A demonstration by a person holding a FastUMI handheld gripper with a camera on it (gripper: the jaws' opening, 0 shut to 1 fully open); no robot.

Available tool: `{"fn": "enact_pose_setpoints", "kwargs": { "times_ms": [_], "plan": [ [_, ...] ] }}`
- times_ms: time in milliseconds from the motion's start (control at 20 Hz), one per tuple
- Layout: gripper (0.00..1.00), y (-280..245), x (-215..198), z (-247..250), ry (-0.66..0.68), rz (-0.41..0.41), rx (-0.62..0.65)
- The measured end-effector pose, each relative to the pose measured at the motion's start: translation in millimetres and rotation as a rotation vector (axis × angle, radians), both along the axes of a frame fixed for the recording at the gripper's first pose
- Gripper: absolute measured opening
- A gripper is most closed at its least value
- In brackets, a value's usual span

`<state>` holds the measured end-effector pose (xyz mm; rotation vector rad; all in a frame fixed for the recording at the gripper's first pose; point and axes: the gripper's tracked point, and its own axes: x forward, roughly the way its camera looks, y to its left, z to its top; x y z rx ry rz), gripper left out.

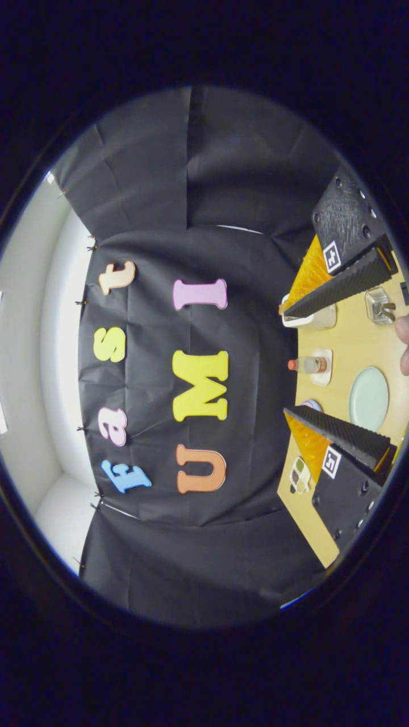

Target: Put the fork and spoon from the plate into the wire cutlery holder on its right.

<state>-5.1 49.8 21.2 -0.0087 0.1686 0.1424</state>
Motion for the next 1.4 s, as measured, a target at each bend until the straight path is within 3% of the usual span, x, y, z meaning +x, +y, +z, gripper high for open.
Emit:
{"fn": "enact_pose_setpoints", "kwargs": {
  "times_ms": [1400],
  "plan": [
    [0.95, -5.4, 18.3, 6.0, -0.028, 0.001, -0.01]
  ]
}}
